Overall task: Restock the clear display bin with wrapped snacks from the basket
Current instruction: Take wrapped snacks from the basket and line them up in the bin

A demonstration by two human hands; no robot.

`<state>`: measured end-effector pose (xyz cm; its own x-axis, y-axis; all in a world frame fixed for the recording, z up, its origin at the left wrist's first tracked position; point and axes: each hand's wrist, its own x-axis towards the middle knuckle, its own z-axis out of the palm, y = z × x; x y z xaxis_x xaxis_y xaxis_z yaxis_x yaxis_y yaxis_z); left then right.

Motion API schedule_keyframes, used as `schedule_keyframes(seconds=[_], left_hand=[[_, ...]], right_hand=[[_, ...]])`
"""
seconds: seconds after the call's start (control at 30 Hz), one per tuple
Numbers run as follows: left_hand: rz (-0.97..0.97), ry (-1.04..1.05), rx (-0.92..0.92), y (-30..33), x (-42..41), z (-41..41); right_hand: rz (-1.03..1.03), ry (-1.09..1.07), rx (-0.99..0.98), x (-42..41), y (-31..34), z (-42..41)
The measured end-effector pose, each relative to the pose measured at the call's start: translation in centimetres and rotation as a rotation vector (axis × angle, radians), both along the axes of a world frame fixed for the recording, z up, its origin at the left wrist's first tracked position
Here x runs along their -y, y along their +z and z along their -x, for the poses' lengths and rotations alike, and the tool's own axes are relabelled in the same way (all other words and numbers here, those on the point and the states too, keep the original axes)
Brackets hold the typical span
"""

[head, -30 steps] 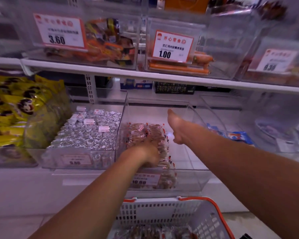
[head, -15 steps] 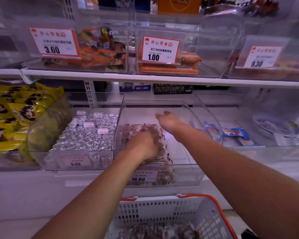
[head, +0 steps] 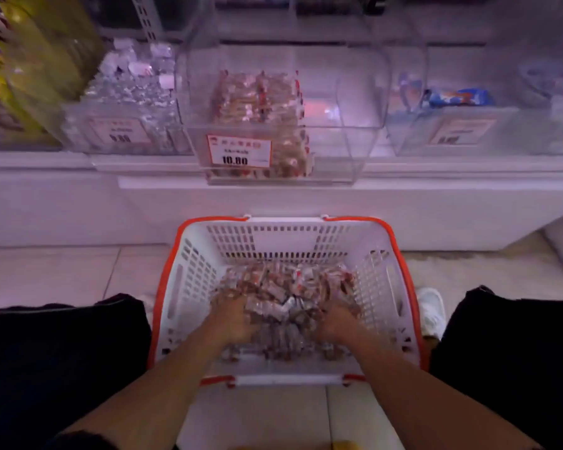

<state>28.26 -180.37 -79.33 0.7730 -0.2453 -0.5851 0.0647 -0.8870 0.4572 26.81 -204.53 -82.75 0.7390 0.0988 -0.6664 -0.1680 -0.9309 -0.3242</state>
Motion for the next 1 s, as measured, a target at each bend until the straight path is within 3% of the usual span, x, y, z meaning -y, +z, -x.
schedule_keyframes(seconds=[0.13,0.27,0.37,0.47,0.57,0.73,0.9,1.0], left_hand=[[-0.002,0.276,-0.317,-7.2,0.5,2.7],[0.172,0.749,-0.267,-10.1,3.1,0.9],[0.187,0.975,-0.240,-11.7,3.9,-1.8],[0.120,0.983,-0.269,-12.9,4.9,-3.0],[0.187,1.170,-0.258,-13.8,6.2,-3.6],[0.233,1.367,-0.156,-14.8,6.5,-3.6],[0.255,1.366,-0.127,-14.3,6.4,-2.5],[0.200,1.265,-0.098,-13.9,5.8,-1.7]], right_hand=[[-0.002,-0.266,-0.209,2.0,-4.5,0.4],[-0.253,-0.736,0.061,1.2,-7.2,-0.9],[-0.208,-0.569,0.295,-0.4,-7.8,-2.2],[-0.038,-0.253,0.206,-2.6,-8.2,-3.7],[0.165,-0.104,0.140,-4.6,-8.4,-4.6],[0.074,-0.102,0.271,-5.2,-9.0,-5.1],[-0.014,-0.235,0.086,-4.8,-8.9,-4.7],[0.072,-0.191,0.023,-4.0,-8.9,-4.3]])
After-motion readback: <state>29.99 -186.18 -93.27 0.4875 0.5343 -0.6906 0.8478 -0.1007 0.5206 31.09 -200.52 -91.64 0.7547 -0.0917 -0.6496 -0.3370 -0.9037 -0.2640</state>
